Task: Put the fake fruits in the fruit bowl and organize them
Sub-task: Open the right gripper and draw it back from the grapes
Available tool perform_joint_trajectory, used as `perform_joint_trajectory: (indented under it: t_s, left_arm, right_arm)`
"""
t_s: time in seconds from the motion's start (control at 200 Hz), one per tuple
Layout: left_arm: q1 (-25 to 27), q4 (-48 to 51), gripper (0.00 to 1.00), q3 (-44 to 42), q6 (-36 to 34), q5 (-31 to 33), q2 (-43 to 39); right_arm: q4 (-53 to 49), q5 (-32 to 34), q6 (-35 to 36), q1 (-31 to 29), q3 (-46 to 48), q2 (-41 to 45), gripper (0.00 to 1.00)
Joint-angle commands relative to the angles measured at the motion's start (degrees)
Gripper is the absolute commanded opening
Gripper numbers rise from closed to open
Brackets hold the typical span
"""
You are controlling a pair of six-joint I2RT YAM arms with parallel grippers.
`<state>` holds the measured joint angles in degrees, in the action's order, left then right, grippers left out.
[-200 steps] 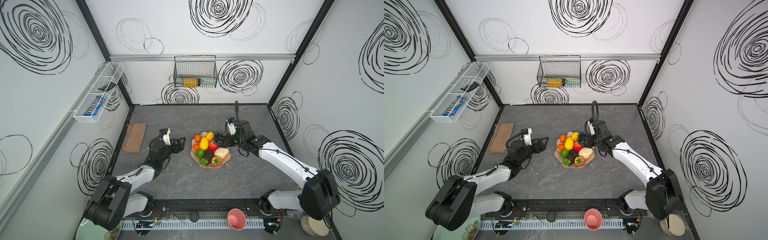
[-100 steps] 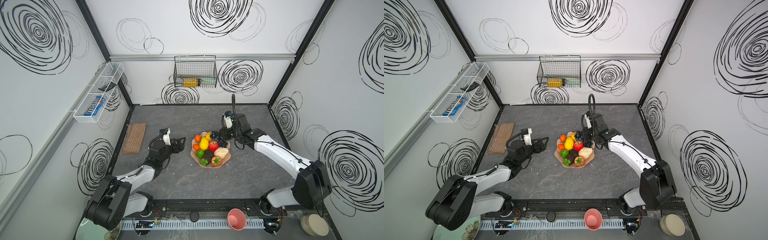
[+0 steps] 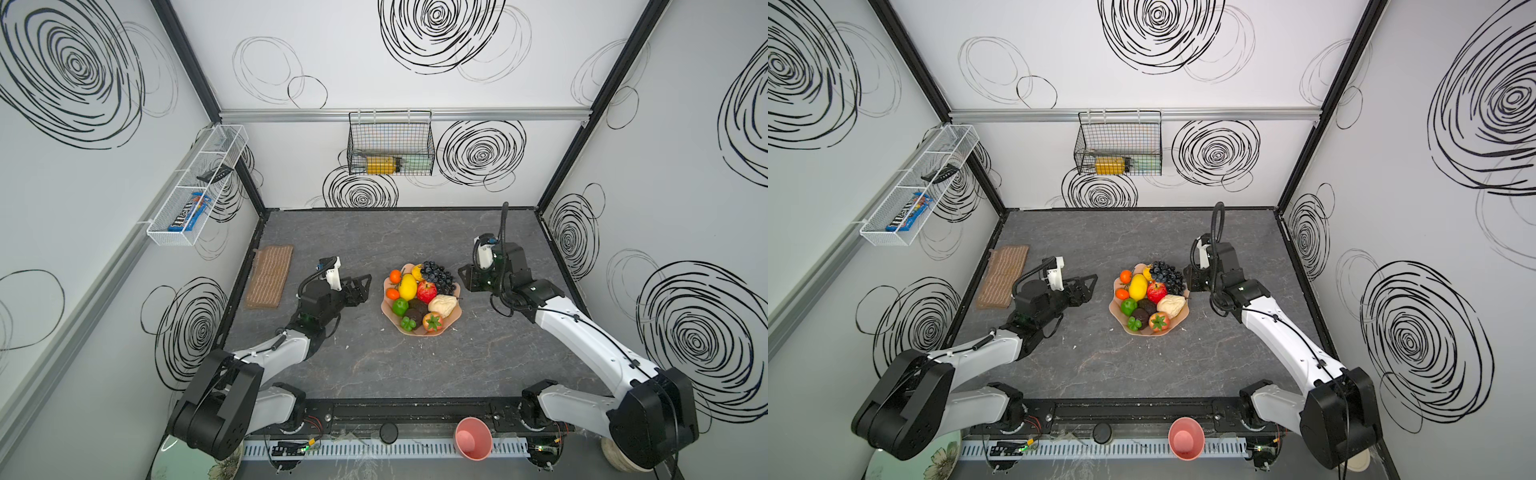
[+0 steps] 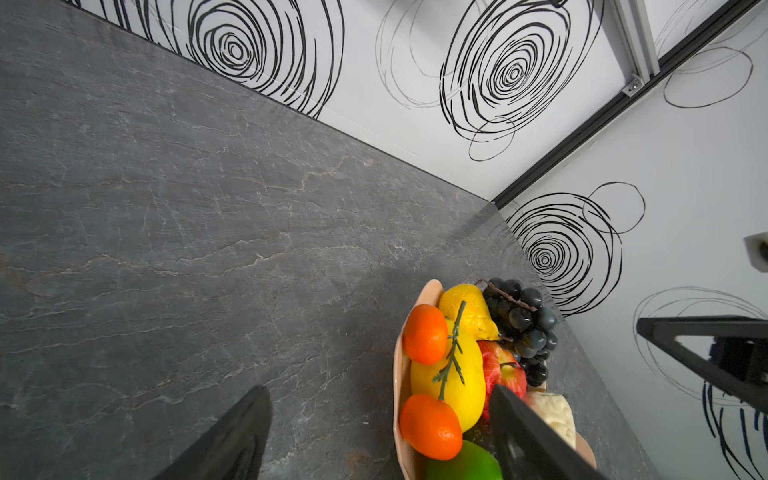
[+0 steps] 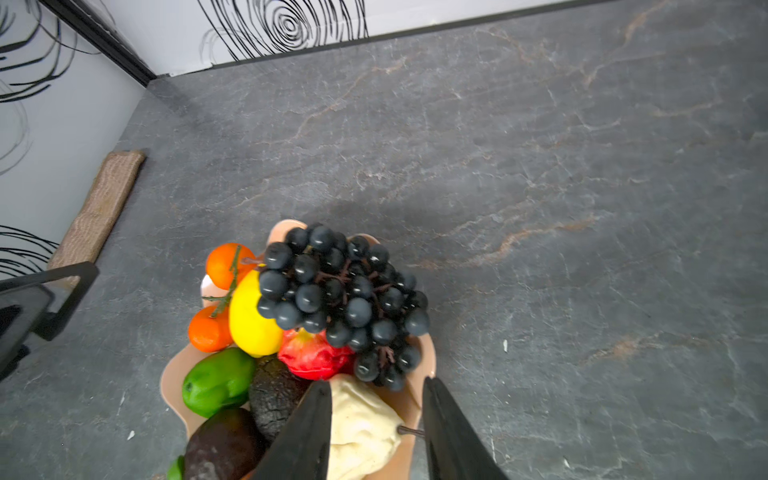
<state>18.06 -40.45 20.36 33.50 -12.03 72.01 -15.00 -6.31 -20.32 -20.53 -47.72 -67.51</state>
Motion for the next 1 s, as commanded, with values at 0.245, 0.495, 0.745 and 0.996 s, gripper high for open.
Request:
perform_joint_trajectory:
  t_s: [0.245,0.495,0.745,0.996]
  left_arm:
    - [0.4,-3.2,0.86,1.3,0.2,-0.7,0.1]
    - [0.4,-3.3,0.86,1.4,0.2,-0.6,0.1]
    - [0.4,-3.2,0.86,1.3,0.2,-0.6,0.1]
    - [0.4,-3.2,0.86,1.4,0.2,-0.6,0.1]
  right_arm:
    - [8.8,-20.2,-6.8,9.5,11.1,-2.3,0.39]
    - [10.6,-25.0,-6.5,9.9,11.7,-6.9,0.42]
    - [11.7,-25.5,-6.3,9.7,12.9,-8.0,0.41]
    - [12.3,-25.5,-6.3,8.9,12.6,-9.0,0.38]
